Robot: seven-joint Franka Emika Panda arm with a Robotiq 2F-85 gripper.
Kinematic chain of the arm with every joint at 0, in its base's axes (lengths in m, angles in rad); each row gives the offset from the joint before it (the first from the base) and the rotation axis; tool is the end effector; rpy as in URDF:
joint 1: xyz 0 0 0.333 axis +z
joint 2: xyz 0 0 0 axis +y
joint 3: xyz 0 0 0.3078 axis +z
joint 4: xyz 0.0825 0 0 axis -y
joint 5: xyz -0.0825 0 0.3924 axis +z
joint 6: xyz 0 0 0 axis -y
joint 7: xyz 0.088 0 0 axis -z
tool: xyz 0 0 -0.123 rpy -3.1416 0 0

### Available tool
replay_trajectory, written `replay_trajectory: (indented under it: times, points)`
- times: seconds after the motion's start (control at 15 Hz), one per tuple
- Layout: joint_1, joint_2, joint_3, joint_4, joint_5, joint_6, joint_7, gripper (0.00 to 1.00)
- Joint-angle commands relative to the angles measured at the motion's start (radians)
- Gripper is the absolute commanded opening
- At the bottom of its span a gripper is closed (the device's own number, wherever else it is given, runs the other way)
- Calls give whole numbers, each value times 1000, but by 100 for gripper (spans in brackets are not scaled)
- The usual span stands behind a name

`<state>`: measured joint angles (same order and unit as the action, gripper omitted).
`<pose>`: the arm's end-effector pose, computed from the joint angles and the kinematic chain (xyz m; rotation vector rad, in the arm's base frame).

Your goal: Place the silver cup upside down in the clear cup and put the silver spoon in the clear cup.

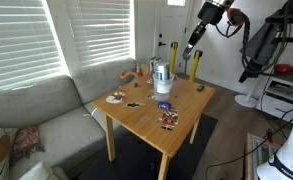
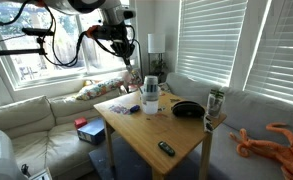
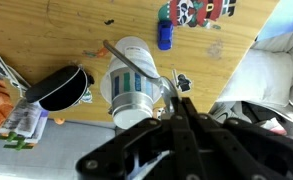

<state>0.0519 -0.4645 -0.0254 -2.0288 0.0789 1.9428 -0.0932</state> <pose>0.4547 0.0162 0.6487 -3.0053 -0.1588 -0.5803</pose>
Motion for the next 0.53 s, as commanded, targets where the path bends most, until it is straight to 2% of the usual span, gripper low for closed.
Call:
replay_trajectory:
  times: [0.0,0.47]
  points:
    - [23,40,-9,58,49,-27,-56,1]
    - [46,86,-14,87,123,8,-144,1]
